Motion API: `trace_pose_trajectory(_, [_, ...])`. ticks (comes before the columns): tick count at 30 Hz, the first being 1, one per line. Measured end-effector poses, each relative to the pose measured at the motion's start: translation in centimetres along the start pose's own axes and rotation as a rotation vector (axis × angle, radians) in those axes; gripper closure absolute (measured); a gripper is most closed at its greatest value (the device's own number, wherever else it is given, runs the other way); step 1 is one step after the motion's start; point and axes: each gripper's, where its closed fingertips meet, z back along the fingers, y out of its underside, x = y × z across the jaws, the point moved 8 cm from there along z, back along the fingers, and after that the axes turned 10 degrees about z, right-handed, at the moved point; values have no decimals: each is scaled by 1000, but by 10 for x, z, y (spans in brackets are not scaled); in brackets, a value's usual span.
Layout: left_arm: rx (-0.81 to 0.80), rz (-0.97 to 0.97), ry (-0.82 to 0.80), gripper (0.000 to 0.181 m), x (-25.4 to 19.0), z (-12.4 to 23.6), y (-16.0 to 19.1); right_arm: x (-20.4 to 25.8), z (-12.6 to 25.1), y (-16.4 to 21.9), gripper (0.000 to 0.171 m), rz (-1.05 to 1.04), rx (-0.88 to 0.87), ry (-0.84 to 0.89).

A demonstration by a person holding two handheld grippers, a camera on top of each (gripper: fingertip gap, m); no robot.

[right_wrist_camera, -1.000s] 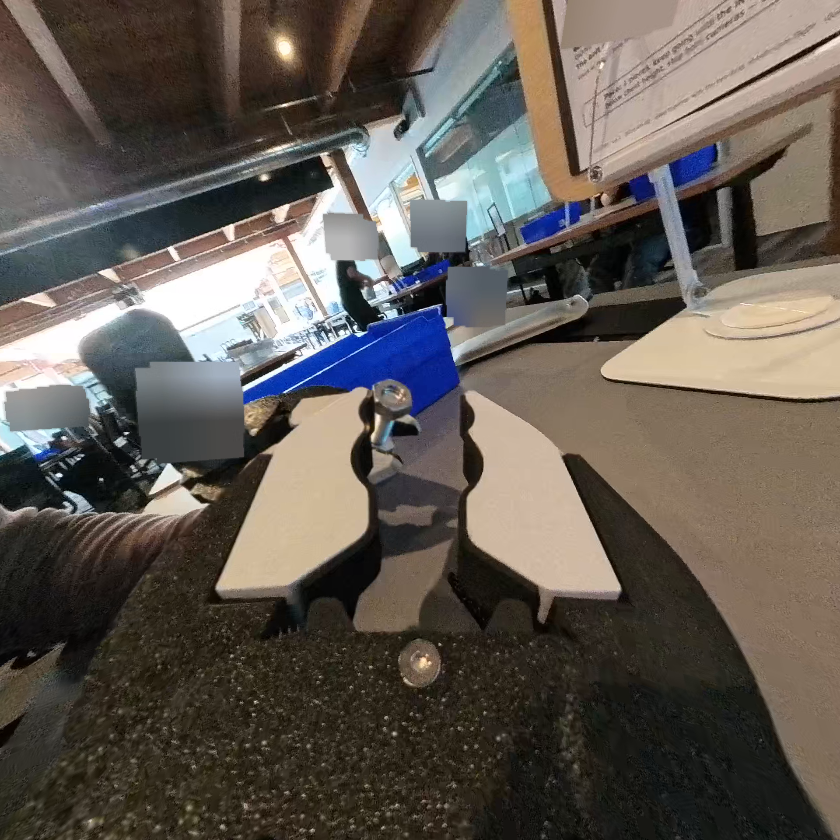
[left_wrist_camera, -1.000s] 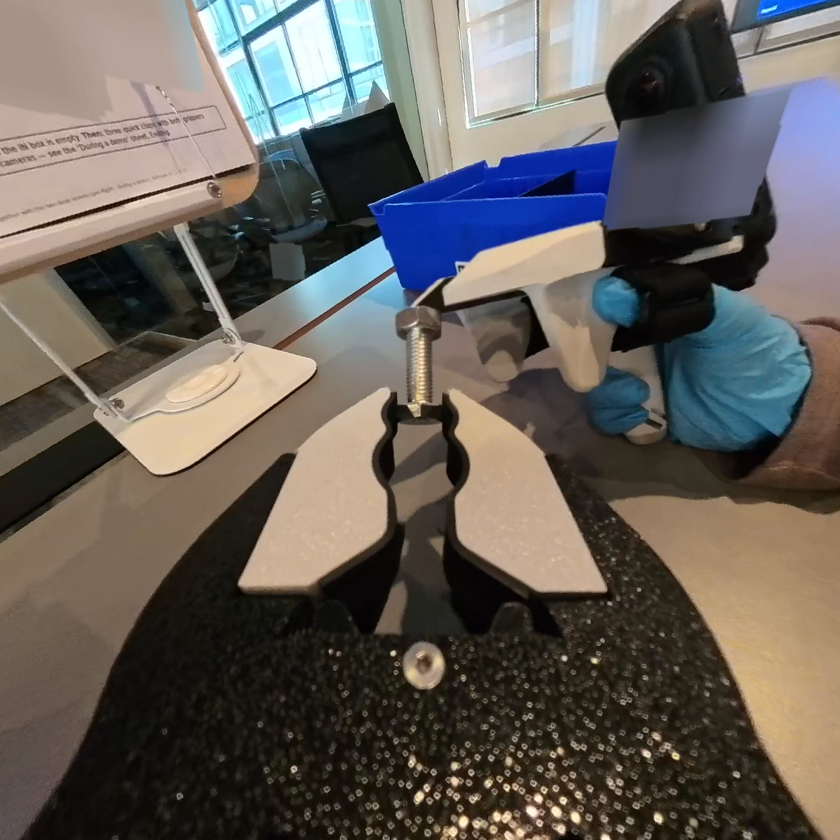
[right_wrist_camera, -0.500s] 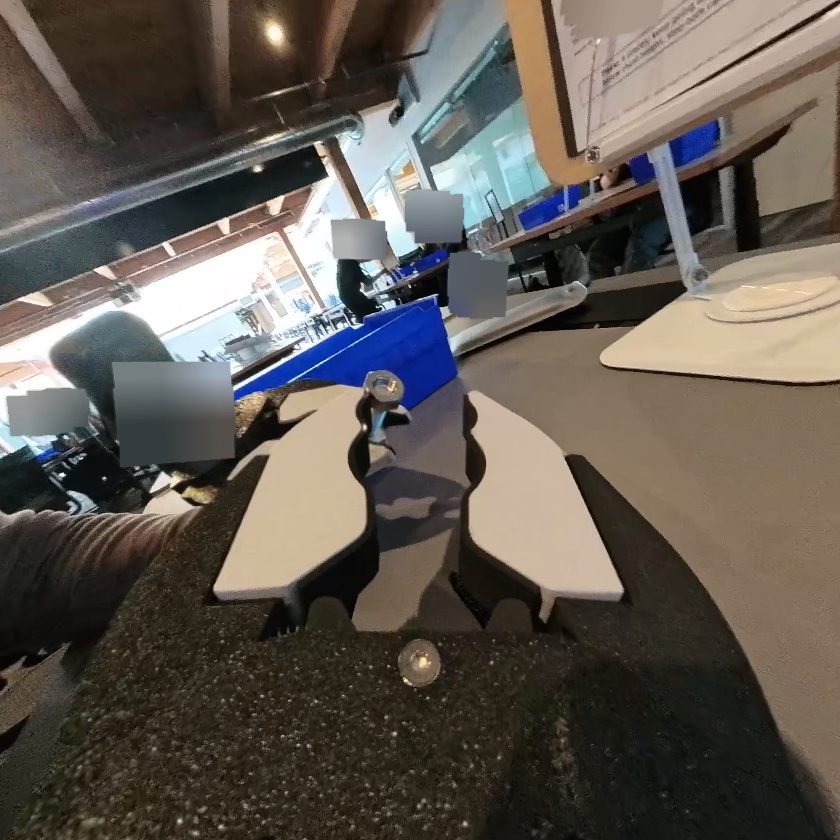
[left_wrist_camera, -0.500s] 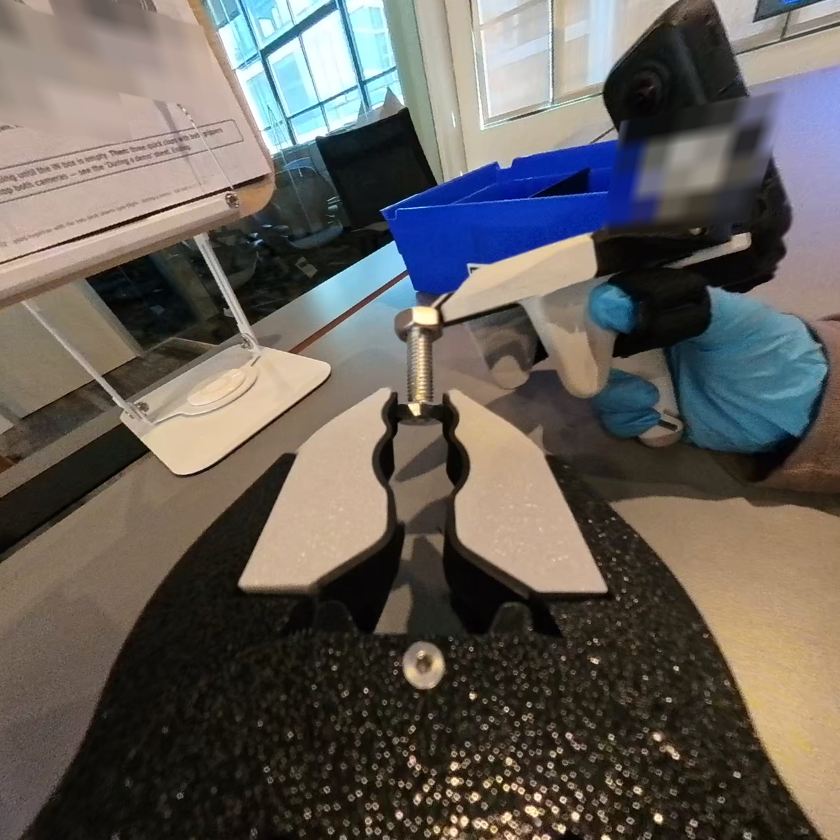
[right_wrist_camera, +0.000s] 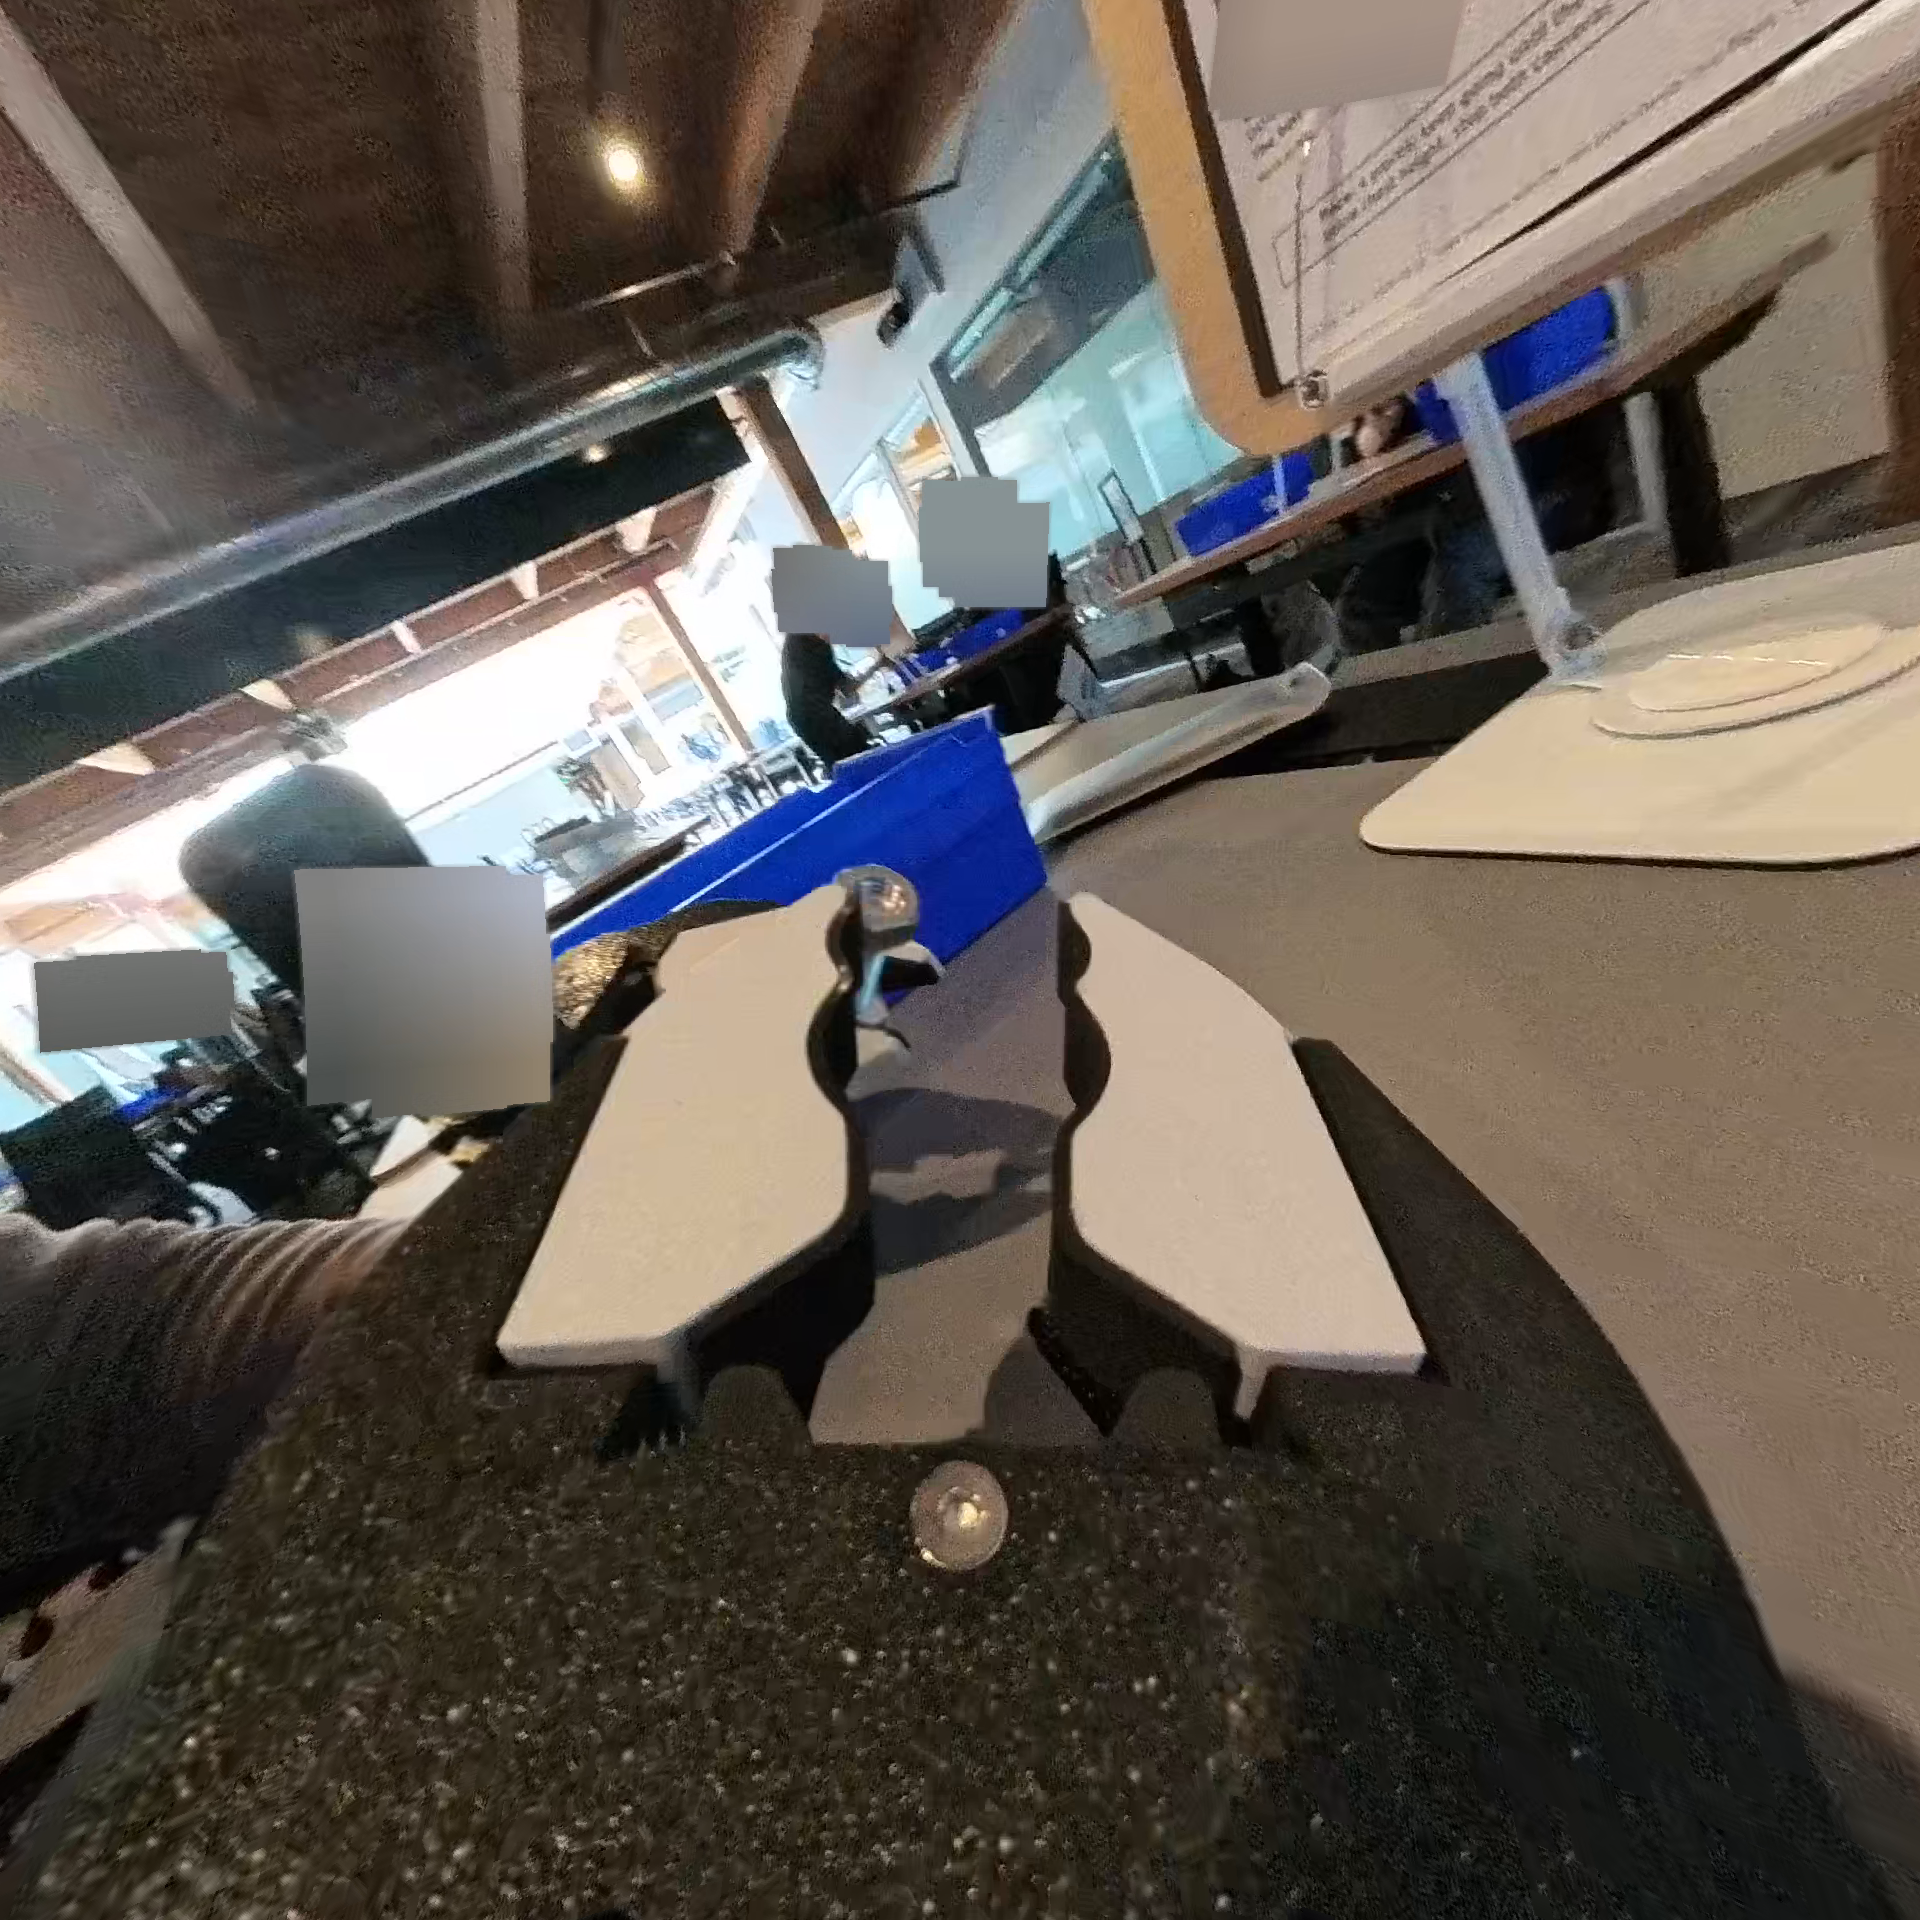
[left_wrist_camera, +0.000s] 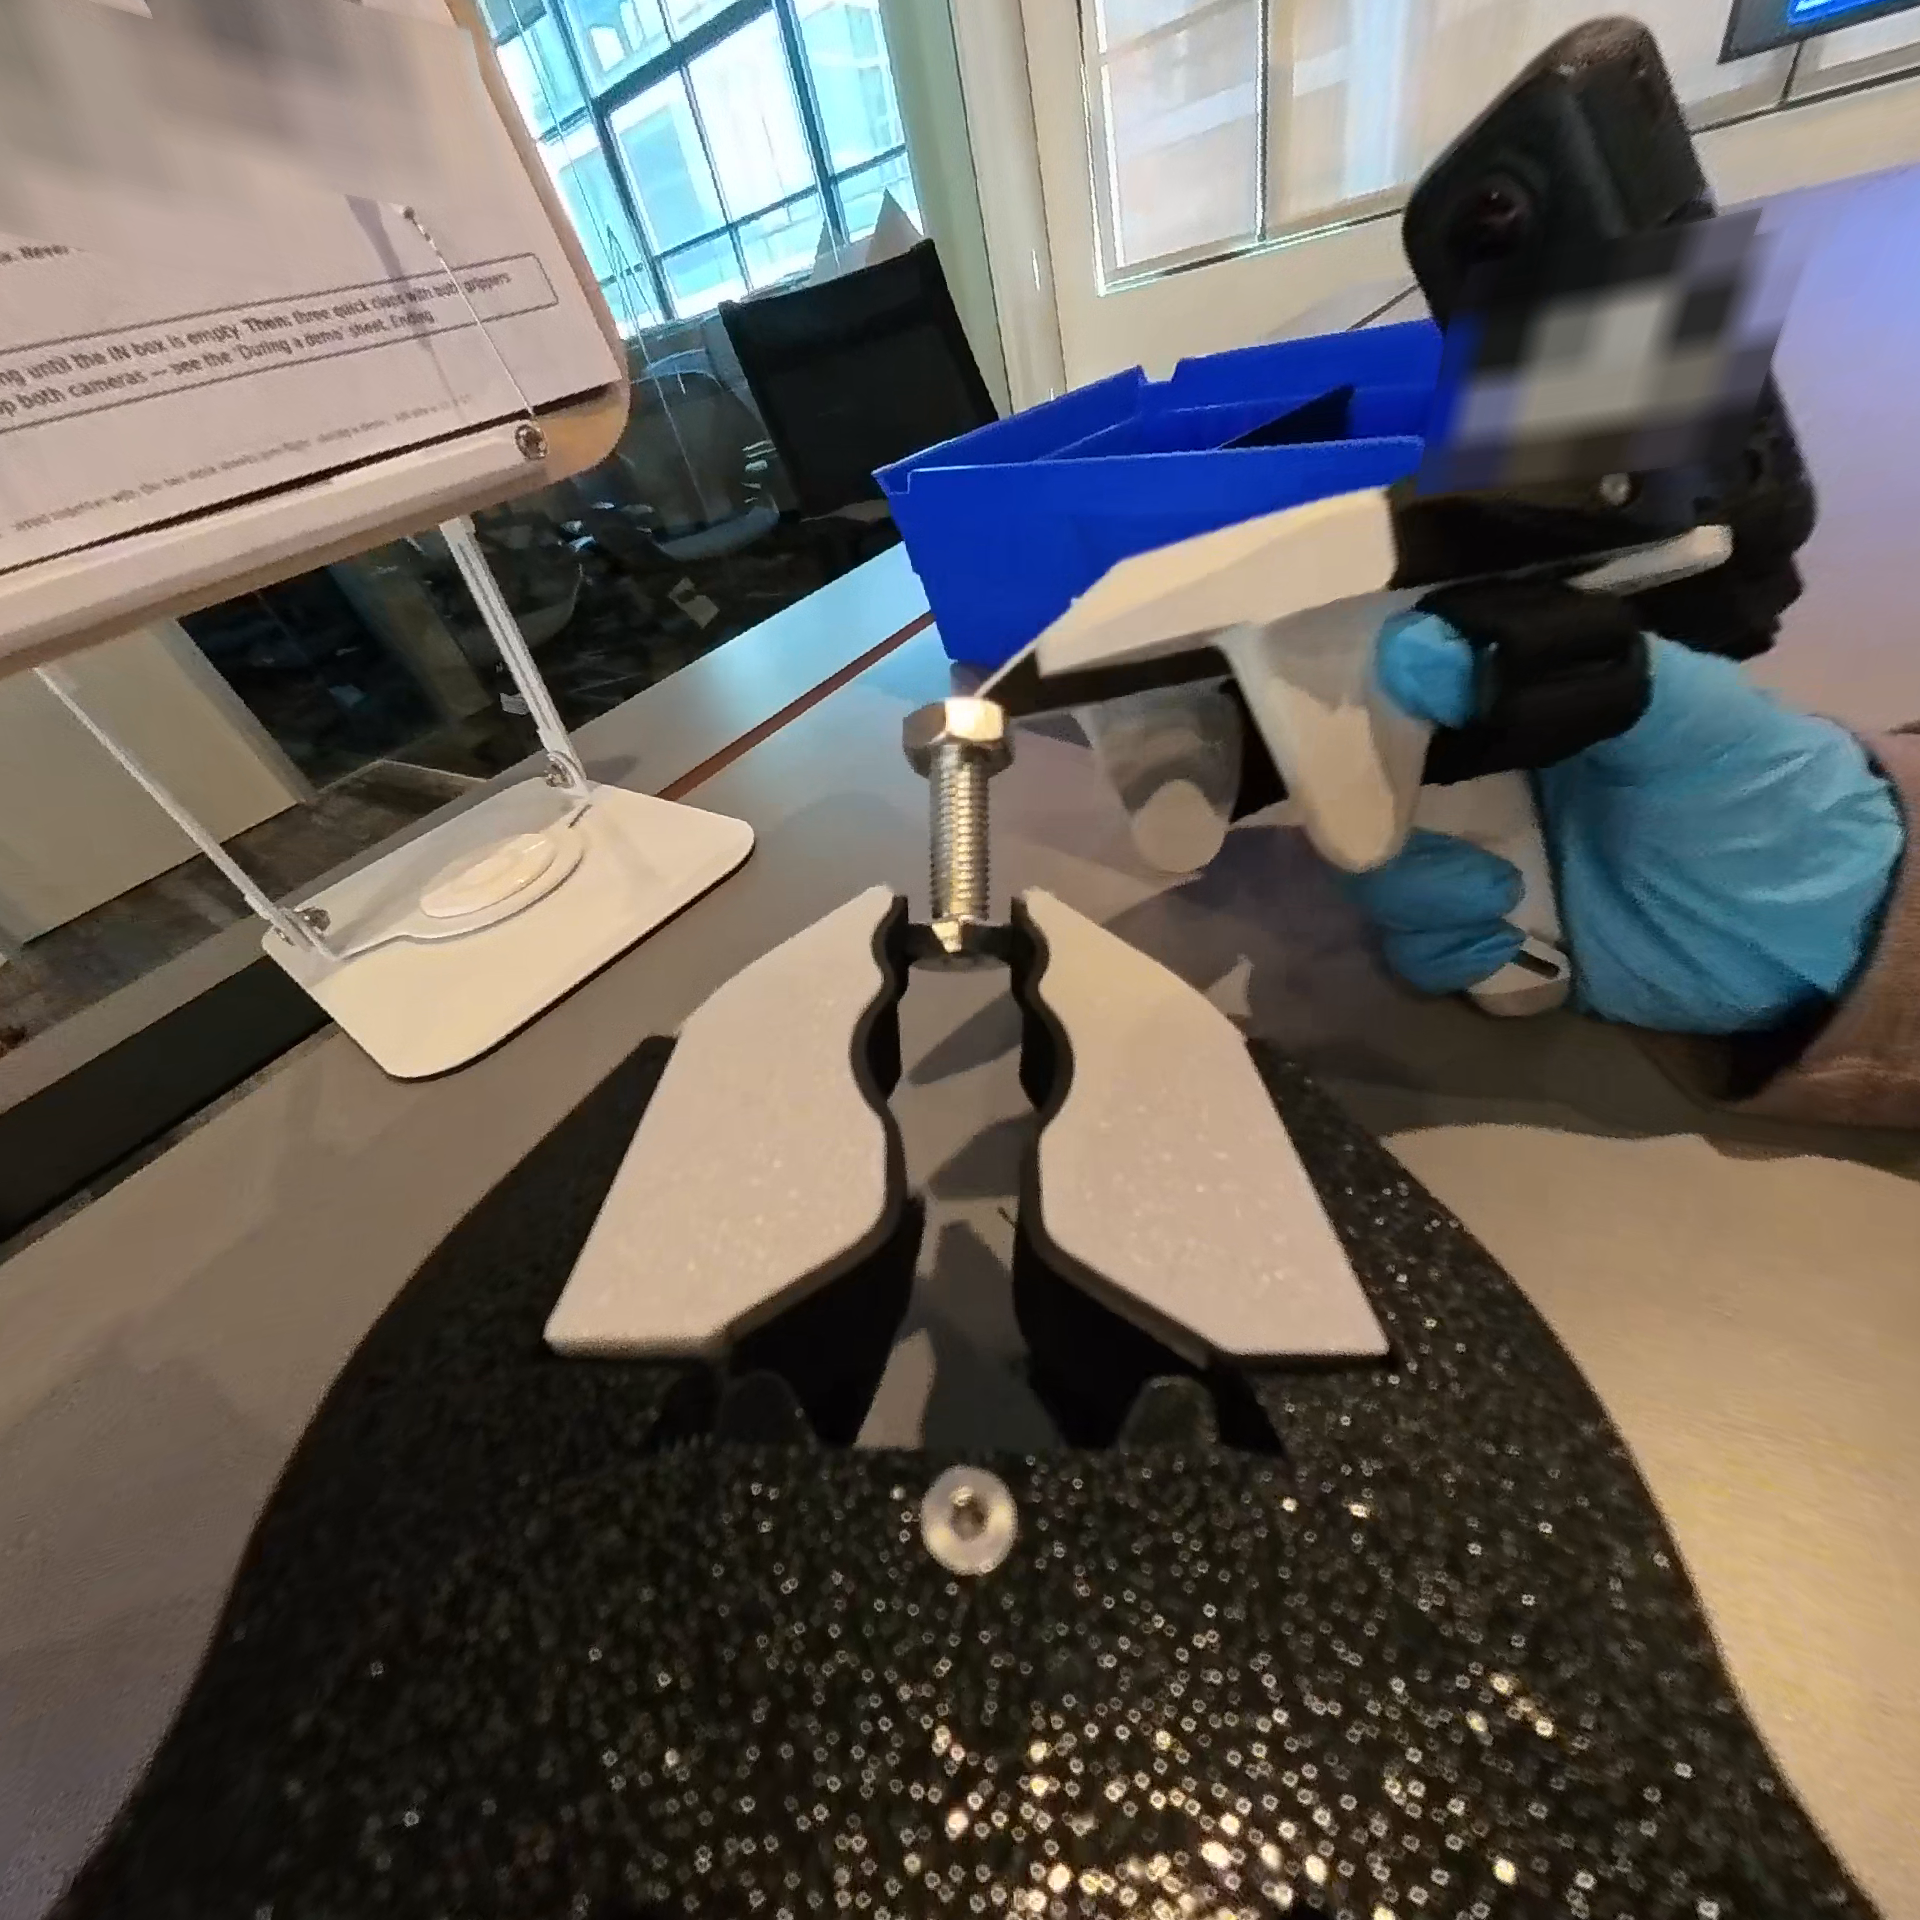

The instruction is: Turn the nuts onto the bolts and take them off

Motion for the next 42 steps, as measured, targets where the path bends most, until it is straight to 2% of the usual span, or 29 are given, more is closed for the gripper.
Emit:
trace_pose_trajectory(3, [7, -16, 7, 163, -2, -1, 0, 5, -3, 1, 133, 18, 5, -43])
trace_pose_trajectory(6, [11, -22, -10, 163, -1, -1, 0, 3, -6, 3, 134, 37, 51, -4])
trace_pose_trajectory(10, [2, 19, -6, 163, 2, 0, 0, 0, -4, 3, 143, 47, 59, 47])
trace_pose_trajectory(14, [22, -18, 6, 163, -2, -3, 1, 4, -4, 0, 136, 43, 13, -13])
trace_pose_trajectory(18, [13, -28, -14, 163, -1, -1, 0, 1, -5, 3, 133, 29, 45, 20])
trace_pose_trajectory(20, [-8, -4, -7, 163, 1, 1, -1, -2, -3, 4, 145, 40, 65, 85])
trace_pose_trajectory(27, [6, -38, 2, 163, -3, -1, 0, 5, -6, 1, 131, 2, 7, -54])
trace_pose_trajectory(30, [-9, -49, -17, 163, -3, 1, -1, 0, -4, 3, 132, -13, 31, -15])
trace_pose_trajectory(32, [-23, -20, -8, 163, 0, 2, -2, -2, -2, 3, 143, -2, 35, 36])
trace_pose_trajectory(39, [-2, -52, -2, 163, -3, 0, -1, 4, -6, 2, 129, -3, 8, -47])
trace_pose_trajectory(42, [-17, -54, -29, 163, -1, 2, -2, 1, -6, 4, 133, 0, 45, -8])
